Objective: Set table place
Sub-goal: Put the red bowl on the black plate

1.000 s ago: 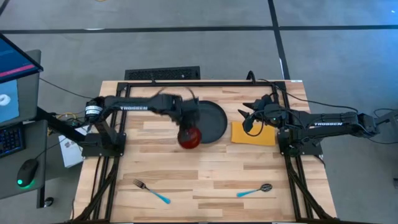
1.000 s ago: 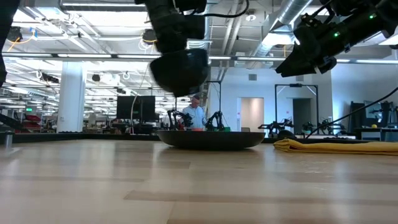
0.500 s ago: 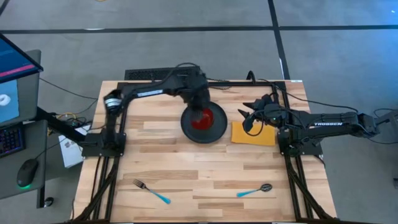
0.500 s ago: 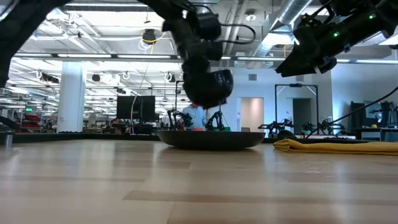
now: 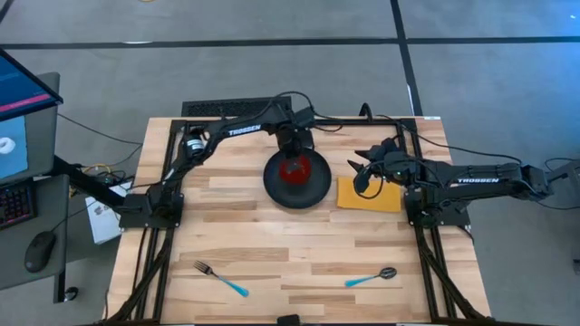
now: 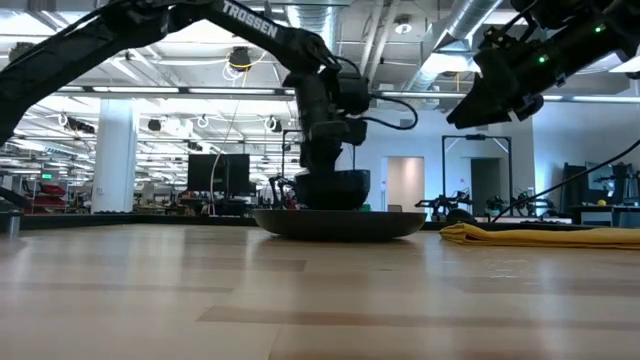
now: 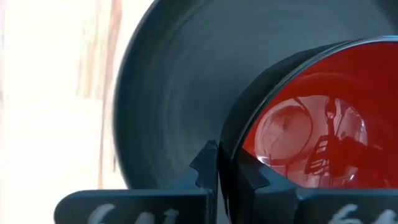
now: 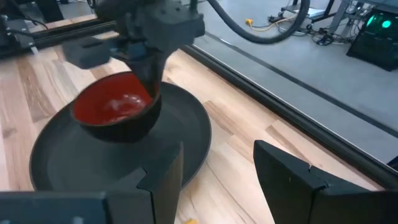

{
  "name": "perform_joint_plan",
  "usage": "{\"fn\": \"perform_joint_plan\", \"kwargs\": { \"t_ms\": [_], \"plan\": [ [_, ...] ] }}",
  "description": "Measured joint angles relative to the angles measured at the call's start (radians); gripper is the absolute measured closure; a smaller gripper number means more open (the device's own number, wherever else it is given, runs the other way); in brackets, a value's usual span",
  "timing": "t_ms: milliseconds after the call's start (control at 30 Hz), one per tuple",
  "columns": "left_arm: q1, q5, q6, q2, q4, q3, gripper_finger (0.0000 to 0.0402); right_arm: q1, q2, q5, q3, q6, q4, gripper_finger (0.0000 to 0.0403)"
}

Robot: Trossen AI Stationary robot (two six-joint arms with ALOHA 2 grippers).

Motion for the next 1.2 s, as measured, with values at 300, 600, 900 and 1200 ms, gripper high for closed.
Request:
{"fn": "perform_joint_plan", "kwargs": {
  "t_ms": [300,600,900,1200],
  "plan": [
    [0.031,0.031,-0.024,-0.003,0.041,-0.033,0.0401,0.000,0.000,0.000,0.000,0.000,-0.003,0.0181],
    [0.023,0.046,-0.027,-0.002,0.050,-0.057,0.0401,-0.002,0.000,0.000,0.000,0.000,-0.007,0.0181],
    [0.023,0.095,-0.050,0.023,0.031,-0.057,0.0397,-0.002,0.000,0.000,0.000,0.000,-0.010,0.0181],
    [0.023,0.113,-0.057,0.056,0.034,-0.050,0.0394,0.000,0.000,0.000,0.000,0.001,-0.030,0.0181]
  ]
}}
